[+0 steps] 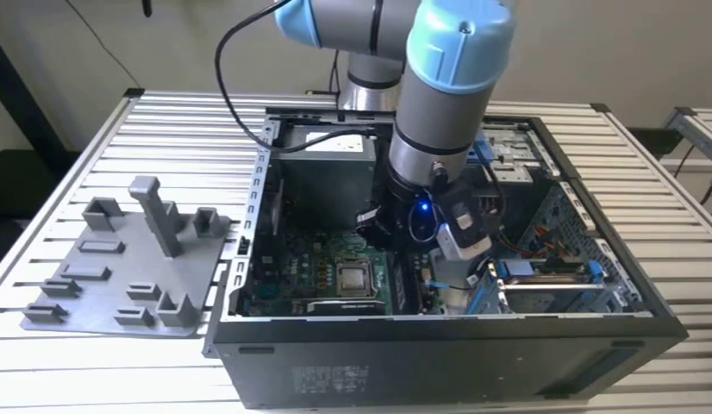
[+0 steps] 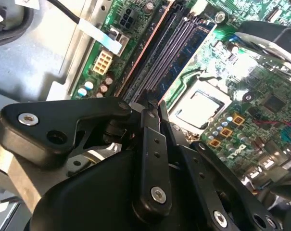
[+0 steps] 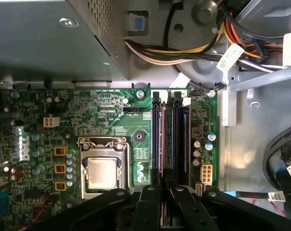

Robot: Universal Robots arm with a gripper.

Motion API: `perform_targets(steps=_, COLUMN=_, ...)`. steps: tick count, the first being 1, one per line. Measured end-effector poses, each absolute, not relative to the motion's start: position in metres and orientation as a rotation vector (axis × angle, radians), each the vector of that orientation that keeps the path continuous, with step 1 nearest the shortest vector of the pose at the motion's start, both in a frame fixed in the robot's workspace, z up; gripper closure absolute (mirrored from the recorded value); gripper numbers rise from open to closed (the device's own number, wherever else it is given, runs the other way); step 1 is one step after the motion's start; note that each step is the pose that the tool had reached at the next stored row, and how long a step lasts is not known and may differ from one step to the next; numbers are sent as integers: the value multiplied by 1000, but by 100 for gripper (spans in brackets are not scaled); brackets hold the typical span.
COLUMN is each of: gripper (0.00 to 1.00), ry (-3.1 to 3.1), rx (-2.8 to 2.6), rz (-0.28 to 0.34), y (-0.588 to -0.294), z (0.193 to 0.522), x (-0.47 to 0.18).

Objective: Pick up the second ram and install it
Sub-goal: 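Insert the second ram into the second slot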

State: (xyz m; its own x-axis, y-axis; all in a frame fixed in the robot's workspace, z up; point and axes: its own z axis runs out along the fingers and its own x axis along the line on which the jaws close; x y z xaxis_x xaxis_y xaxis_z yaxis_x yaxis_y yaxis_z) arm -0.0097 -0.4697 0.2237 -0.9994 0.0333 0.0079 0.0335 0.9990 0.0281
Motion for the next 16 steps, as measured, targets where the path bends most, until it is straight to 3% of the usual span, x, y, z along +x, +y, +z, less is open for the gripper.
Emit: perform_targets(steps=16, gripper=86, ry=-3133, rx=-94, rz=-44, y=-467, z=219, x=-10)
